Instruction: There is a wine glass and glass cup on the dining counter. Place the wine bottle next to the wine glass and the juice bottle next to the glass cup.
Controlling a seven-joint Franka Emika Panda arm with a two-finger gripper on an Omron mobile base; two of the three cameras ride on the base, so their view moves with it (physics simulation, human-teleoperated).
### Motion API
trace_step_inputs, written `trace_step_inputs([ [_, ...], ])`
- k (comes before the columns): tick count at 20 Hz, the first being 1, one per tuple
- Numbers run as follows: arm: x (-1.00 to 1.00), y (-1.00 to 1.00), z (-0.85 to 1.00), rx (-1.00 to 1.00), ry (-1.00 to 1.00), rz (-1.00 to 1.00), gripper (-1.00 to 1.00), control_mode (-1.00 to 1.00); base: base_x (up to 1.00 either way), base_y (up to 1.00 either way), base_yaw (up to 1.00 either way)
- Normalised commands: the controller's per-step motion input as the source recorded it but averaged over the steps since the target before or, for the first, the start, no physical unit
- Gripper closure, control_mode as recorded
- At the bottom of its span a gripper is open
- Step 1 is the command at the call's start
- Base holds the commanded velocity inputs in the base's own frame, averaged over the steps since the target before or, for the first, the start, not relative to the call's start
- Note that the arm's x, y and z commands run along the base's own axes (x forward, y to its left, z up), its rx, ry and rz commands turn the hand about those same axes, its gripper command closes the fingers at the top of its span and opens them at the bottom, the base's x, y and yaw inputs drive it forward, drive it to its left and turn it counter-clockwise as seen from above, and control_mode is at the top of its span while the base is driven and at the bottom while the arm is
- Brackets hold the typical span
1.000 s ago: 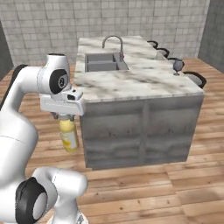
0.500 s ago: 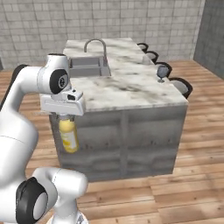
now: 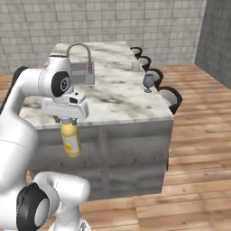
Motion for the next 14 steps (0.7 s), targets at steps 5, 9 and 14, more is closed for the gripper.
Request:
trace_step_inputs([
  [5, 0.00, 0.00, 0.00, 0.00, 0.00, 0.00, 1.00, 1.00, 0.69, -0.51, 0.03],
  [9, 0.00, 0.00, 0.00, 0.00, 0.00, 0.00, 1.00, 1.00, 0.59, -0.53, 0.06],
  [14, 0.00, 0.00, 0.00, 0.00, 0.00, 0.00, 1.00, 1.00, 0.48, -0.56, 0.07],
])
